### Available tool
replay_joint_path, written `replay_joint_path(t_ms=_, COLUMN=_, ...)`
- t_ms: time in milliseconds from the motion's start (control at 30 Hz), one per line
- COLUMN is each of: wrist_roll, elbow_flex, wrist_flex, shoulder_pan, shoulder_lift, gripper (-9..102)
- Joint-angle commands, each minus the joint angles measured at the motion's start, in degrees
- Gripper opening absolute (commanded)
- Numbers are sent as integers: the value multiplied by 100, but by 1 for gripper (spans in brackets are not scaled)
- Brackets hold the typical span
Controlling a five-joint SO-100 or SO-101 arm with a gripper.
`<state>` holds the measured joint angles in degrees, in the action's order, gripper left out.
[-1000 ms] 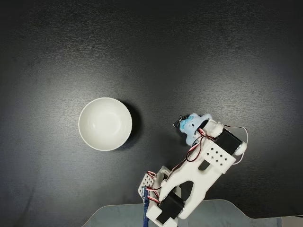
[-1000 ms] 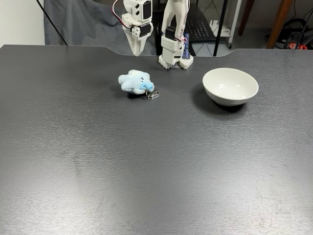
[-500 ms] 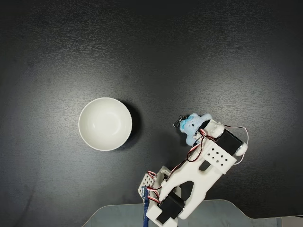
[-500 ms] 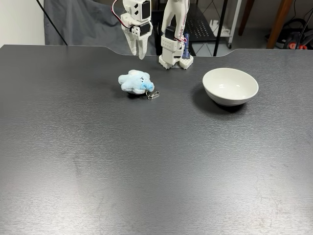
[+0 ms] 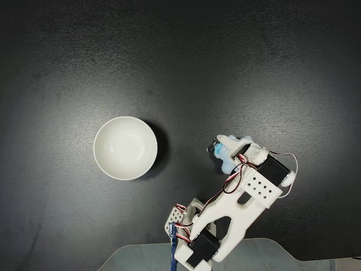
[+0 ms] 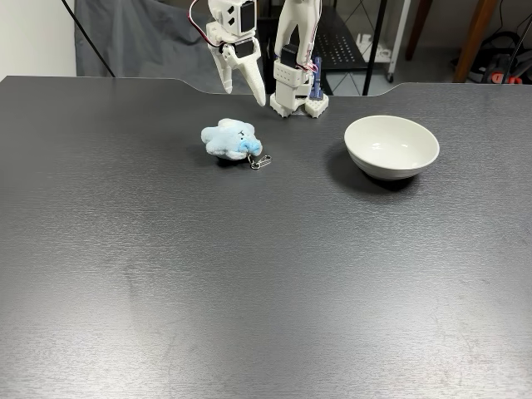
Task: Grasp a skyblue doll and put it in the white bowl.
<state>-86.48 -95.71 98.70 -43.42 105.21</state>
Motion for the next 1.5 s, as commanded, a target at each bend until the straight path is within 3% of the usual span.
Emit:
replay_joint_path(t_ms=0, wrist_roll=62, elbow_flex=44, wrist_flex=264, shoulder_pan=-53, shoulder_lift=141, gripper=50)
replay_joint_path(t_ms=300, wrist_roll=35, elbow_flex=105, wrist_flex=211, shoulder_pan=-44, shoulder_lift=132, gripper=50)
replay_joint_path(t_ms=700, wrist_roll=70, elbow_flex=53, wrist_flex=-1556, shoulder_pan=-554, shoulder_lift=-686, gripper=50)
replay_joint_path(t_ms=967, wrist_roll=44, elbow_flex=44, wrist_flex=-1512, shoulder_pan=-1143, shoulder_lift=-1072, gripper=50)
replay_joint_path(t_ms=1467, wrist_roll=132, elbow_flex=35, wrist_flex=-1503, shoulder_pan=-598, shoulder_lift=-1828, gripper=50)
